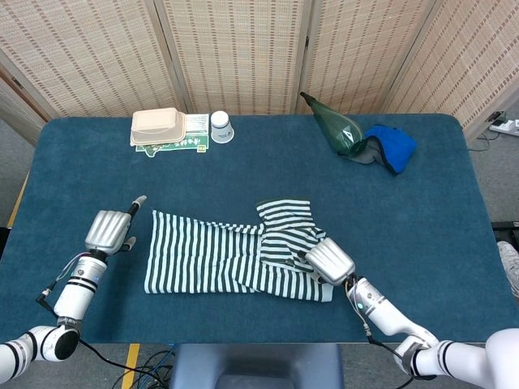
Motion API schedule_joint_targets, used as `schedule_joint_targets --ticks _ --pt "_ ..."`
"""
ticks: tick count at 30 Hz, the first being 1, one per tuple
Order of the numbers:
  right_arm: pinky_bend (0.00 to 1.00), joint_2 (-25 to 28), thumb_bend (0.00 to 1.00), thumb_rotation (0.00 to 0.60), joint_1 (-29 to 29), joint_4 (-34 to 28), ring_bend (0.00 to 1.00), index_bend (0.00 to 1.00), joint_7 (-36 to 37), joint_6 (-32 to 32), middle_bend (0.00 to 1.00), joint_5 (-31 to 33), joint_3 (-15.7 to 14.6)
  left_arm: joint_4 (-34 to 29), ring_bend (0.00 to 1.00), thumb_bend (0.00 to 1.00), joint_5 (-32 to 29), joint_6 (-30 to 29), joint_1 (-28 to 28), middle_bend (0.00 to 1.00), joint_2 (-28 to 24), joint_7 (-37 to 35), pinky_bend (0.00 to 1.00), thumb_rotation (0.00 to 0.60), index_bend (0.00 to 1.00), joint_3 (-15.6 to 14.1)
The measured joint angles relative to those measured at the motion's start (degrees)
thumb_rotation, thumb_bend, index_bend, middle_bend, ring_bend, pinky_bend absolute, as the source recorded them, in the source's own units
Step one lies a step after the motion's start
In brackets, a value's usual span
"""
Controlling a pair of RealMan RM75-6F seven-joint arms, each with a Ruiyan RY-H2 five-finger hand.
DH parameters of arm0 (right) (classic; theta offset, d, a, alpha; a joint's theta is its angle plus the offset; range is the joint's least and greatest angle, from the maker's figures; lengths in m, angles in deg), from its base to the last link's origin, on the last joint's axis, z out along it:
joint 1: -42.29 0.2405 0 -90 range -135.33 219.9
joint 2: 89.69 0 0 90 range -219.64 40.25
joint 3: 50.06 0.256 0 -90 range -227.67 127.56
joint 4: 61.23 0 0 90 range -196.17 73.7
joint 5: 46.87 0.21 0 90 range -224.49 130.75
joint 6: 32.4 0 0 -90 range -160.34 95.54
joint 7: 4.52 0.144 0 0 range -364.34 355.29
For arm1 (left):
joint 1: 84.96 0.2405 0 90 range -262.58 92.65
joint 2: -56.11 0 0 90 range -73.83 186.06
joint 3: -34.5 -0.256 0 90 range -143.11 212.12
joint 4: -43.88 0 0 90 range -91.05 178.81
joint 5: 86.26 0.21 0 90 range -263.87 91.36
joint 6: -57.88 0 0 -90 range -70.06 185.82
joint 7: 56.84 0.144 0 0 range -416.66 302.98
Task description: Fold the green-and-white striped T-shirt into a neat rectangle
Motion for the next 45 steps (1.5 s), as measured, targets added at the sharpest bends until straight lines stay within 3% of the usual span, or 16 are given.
schedule_joint_targets --ticks 13,22,31,38,45 --pt "1.0 0.17 0.43 0.6 0.03 -0.06 0.99 0.55 0.95 -1.55 0.93 0.34 1.49 0.27 0.81 0.32 0.84 -0.46 0.67 0.88 -0.28 -1.11 0.96 0.6 0.0 0.06" --pt "1.0 1.33 0.44 0.6 2.45 -0.78 0.99 0.55 2.05 -1.79 0.93 4.2 8.07 -1.65 0.81 0.32 2.07 -2.18 1.84 0.88 -1.9 -1.74 0.96 0.6 0.0 -0.07" --pt "1.0 -2.43 0.42 0.6 7.76 5.84 0.99 0.55 -1.02 2.44 0.93 11.79 14.94 -4.9 0.81 0.32 3.86 -4.87 4.23 0.88 -4.38 -2.53 0.96 0.6 0.0 -0.98" --pt "1.0 -6.66 0.4 0.6 12.09 12.33 0.99 0.26 -6.58 5.71 0.92 18.82 19.14 -5.93 0.81 0.32 4.33 -5.71 5.75 0.88 -5.47 -3.01 0.96 0.6 0.0 -1.63" --pt "1.0 -8.41 0.4 0.6 15.23 14.57 0.99 0.22 -11.82 7.84 0.92 24.77 21.67 -6.24 0.81 0.32 4.76 -6.3 7.03 0.88 -6.13 -3.89 0.96 0.6 0.0 -2.08"
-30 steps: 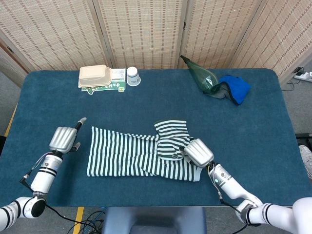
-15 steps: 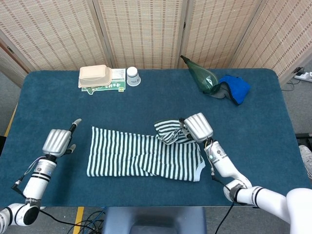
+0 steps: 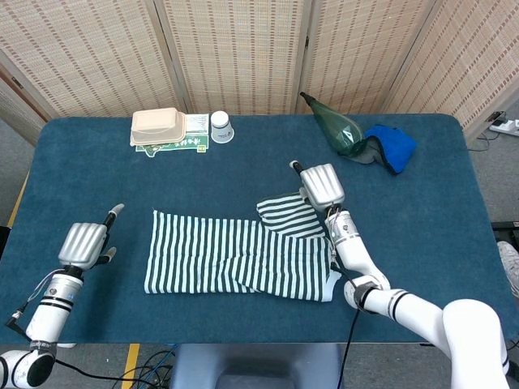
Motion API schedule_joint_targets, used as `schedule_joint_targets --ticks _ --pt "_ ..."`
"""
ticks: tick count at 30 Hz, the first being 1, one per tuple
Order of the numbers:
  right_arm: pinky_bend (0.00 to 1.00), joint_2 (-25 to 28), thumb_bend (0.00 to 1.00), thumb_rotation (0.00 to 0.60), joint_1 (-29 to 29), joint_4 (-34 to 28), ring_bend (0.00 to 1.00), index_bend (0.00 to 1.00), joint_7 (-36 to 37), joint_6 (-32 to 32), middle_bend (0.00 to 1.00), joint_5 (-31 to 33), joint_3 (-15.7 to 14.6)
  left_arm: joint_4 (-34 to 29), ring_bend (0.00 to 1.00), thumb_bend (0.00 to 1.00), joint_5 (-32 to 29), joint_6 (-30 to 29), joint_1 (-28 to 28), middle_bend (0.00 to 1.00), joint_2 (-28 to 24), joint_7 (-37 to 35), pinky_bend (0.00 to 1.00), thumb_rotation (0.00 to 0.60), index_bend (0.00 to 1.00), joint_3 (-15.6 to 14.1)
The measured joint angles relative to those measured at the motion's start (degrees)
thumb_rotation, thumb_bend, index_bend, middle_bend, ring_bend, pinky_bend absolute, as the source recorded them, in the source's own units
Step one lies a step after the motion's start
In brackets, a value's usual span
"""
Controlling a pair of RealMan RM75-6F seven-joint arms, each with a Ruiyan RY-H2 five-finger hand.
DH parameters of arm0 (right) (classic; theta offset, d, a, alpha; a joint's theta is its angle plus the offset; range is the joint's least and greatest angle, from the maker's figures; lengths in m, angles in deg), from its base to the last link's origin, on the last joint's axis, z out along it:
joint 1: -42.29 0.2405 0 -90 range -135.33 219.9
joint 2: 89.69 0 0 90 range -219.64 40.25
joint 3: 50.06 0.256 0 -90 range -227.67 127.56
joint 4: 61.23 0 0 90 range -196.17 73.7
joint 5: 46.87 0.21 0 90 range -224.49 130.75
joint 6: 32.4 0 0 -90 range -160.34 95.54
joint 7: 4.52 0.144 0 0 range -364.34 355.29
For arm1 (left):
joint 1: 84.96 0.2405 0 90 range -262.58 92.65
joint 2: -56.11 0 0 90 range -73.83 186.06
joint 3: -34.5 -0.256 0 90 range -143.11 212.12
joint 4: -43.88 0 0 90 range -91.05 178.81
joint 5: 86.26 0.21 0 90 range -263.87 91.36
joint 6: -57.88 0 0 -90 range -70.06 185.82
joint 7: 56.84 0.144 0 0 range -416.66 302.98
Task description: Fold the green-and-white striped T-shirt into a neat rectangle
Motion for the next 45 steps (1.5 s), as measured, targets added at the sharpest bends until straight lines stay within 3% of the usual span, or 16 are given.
schedule_joint_targets --ticks 10,20,27,45 --pt "1.0 -0.13 0.44 0.6 2.38 0.42 0.99 0.22 -6.67 5.11 0.92 5.28 -0.91 -1.29 0.81 0.32 0.89 -0.65 1.25 0.87 -0.72 -0.6 0.96 0.6 0.0 -0.4" --pt "1.0 -0.05 0.44 0.6 5.85 0.97 0.99 0.22 -17.72 11.2 0.92 16.5 -3.5 -1.63 0.81 0.32 1.47 -0.94 2.37 0.87 -0.96 -1.43 0.96 0.6 0.0 -0.79" --pt "1.0 -2.02 0.48 0.6 8.28 4.37 0.99 0.22 -20.28 12.5 0.92 20.47 -4.93 -0.91 0.81 0.32 1.56 -0.56 3.09 0.87 -0.8 -2.38 0.96 0.6 0.0 -1.15" --pt "1.0 -5.92 0.48 0.6 11.76 11.68 1.0 0.24 -23.75 16.77 0.92 27.24 -8.11 1.45 0.81 0.32 1.55 0.47 4.48 0.87 0.15 -4.17 0.96 0.6 0.0 -1.6"
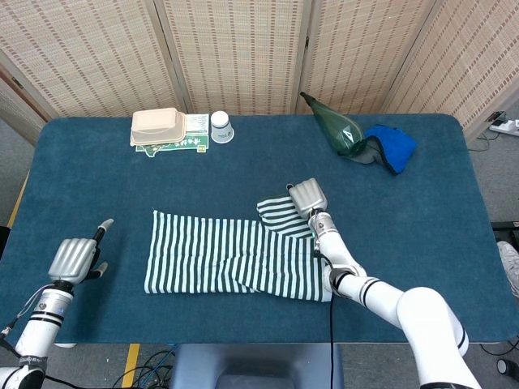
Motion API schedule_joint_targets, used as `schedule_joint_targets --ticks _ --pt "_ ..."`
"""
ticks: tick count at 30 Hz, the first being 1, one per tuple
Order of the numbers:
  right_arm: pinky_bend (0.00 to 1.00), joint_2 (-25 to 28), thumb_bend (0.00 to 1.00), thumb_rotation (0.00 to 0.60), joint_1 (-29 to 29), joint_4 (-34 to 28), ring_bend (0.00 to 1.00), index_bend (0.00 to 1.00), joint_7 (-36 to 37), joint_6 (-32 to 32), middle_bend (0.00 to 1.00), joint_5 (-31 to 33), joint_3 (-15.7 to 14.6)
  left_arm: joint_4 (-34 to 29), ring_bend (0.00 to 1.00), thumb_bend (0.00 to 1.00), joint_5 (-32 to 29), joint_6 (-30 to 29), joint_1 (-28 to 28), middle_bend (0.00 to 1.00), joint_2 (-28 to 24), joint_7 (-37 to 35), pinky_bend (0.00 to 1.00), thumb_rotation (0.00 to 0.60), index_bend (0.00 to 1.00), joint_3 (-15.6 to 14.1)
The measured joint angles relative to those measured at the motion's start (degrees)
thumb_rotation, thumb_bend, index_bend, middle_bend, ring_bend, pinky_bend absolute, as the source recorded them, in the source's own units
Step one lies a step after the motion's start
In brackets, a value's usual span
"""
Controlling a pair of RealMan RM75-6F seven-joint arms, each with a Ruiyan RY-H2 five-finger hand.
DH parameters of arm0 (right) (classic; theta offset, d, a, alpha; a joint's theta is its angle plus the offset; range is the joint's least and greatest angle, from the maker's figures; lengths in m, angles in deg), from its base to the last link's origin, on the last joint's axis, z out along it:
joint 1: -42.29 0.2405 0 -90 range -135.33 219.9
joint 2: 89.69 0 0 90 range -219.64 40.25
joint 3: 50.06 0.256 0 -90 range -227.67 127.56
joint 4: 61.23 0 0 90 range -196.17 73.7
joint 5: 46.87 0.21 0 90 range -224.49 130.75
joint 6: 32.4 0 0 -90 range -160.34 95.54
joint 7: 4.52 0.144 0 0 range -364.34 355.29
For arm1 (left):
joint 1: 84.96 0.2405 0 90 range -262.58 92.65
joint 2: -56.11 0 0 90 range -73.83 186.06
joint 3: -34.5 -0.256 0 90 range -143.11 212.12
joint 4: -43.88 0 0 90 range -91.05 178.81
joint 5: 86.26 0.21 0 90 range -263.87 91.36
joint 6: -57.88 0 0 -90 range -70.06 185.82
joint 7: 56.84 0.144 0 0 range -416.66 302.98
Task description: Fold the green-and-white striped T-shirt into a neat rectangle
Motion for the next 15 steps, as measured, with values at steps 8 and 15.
schedule_joint_targets --ticks 8,15 --pt "1.0 0.23 0.42 0.6 -0.64 -0.23 1.0 0.31 0.39 -0.51 0.93 0.4 -1.33 0.3 0.81 0.32 0.25 0.34 0.18 0.87 0.3 -0.23 0.96 0.6 0.0 0.08" --pt "1.0 0.91 0.4 0.6 -1.5 -1.26 1.0 0.37 1.02 -0.77 0.93 0.37 -2.3 0.48 0.81 0.32 0.31 0.8 0.2 0.87 0.46 -0.19 0.96 0.6 0.0 0.1"
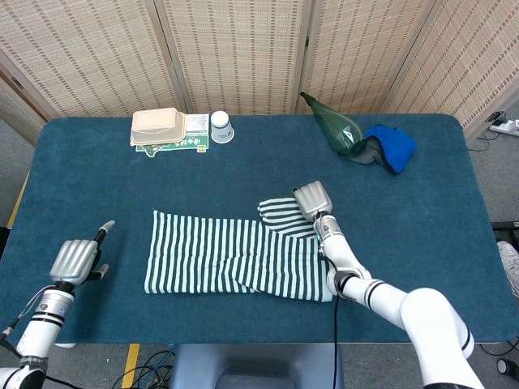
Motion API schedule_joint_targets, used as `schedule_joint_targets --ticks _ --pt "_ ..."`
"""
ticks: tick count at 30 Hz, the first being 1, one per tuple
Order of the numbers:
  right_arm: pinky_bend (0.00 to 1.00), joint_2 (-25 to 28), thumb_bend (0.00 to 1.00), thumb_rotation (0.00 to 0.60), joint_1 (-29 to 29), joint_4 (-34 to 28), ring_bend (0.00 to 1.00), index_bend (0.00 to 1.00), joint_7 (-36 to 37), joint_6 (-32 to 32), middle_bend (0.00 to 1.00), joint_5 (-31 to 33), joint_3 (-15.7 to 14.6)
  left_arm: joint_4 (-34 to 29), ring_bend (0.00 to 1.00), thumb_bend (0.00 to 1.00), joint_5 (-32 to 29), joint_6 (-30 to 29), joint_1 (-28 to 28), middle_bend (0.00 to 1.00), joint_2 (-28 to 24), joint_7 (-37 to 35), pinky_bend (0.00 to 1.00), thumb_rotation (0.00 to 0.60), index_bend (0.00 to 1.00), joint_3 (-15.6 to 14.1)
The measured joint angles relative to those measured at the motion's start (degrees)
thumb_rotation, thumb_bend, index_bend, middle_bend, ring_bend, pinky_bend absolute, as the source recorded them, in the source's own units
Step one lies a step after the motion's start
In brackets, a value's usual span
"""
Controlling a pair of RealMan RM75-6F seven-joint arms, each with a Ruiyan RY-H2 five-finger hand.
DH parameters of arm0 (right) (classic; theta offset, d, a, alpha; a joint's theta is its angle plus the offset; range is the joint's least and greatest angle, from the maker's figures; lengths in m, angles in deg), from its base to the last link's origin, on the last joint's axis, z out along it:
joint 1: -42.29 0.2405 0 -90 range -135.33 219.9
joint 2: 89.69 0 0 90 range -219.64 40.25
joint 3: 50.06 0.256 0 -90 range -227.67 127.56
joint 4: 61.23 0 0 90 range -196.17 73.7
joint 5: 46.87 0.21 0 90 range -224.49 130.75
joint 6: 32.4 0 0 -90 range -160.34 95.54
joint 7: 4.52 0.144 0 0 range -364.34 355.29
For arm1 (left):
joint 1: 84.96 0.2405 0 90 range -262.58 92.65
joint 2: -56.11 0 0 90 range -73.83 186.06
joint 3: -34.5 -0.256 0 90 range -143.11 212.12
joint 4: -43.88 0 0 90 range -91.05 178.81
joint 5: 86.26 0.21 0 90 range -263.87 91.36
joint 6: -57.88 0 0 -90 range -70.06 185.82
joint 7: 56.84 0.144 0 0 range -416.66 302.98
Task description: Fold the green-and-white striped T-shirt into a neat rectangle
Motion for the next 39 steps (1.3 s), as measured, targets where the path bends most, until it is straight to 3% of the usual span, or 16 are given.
schedule_joint_targets --ticks 12,23,39 --pt "1.0 1.05 0.4 0.6 -1.42 -1.78 1.0 0.52 3.83 -0.77 0.94 -3.56 -1.12 0.24 0.81 0.32 0.27 0.37 0.0 0.87 0.41 -0.16 0.96 0.6 0.0 0.17" --pt "1.0 1.42 0.41 0.6 -2.72 -2.6 1.0 0.6 7.56 -2.52 0.95 -8.37 -1.82 0.34 0.81 0.32 0.63 0.55 -0.06 0.87 0.71 -0.32 0.96 0.6 0.0 0.3" --pt "1.0 0.91 0.55 0.6 -3.98 -1.6 1.0 0.68 11.75 -3.93 0.96 -13.24 -1.42 0.58 0.81 0.32 0.88 0.79 0.15 0.87 0.83 -0.79 0.96 0.6 0.0 0.2"
